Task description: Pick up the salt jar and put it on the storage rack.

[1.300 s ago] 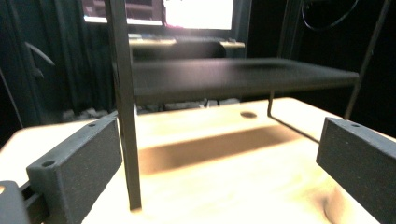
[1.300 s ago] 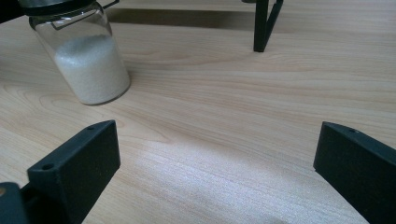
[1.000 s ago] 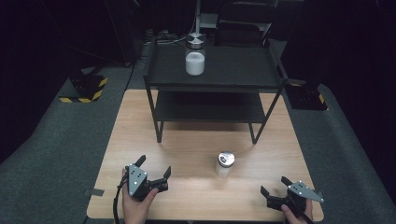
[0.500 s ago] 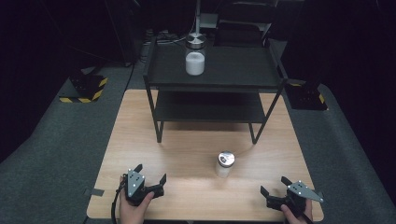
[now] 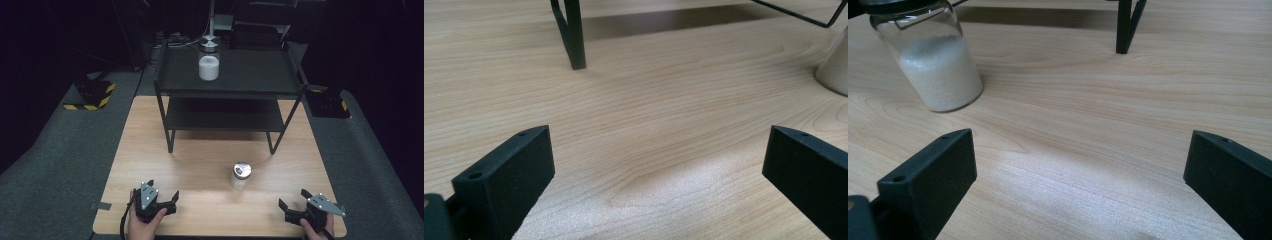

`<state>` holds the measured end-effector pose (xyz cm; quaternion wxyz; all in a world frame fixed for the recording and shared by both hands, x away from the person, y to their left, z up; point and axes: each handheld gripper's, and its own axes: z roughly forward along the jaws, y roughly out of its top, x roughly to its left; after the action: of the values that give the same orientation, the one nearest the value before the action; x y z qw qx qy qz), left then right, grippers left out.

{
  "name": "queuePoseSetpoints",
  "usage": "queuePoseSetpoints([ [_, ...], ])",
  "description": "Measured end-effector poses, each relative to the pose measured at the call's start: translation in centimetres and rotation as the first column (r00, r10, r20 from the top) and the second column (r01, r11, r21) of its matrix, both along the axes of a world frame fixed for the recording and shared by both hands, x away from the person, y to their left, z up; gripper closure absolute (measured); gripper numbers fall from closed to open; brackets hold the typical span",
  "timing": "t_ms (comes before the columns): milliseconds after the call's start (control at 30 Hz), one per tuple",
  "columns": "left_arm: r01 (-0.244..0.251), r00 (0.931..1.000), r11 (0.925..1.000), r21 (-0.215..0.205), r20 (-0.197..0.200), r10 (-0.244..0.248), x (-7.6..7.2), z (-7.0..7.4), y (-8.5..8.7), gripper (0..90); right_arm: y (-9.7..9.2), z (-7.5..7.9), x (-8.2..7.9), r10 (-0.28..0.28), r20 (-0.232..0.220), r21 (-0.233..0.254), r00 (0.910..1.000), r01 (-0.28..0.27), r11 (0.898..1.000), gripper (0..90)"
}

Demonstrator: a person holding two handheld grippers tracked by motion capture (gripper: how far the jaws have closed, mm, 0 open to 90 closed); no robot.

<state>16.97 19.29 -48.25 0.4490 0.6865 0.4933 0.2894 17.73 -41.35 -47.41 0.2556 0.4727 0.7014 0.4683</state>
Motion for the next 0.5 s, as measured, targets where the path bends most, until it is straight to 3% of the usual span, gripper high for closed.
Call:
queuePoseSetpoints([
  [233, 0.003, 0.9999, 0.9999, -0.015, -0.013, -0.003, 0.20, 0.05, 0.23, 0.7, 0.14, -0.01, -0.09, -0.002, 0.004, -0.006, 1.0000, 0.003, 1.000, 0.2],
  [500, 0.012, 0.9992, 0.9999, 0.008, -0.037, -0.011, 0.69, 0.42, -0.04, 0.7, 0.23, -0.13, -0.38, -0.002, 0.016, -0.009, 0.9999, 0.002, 1.000, 0.2],
])
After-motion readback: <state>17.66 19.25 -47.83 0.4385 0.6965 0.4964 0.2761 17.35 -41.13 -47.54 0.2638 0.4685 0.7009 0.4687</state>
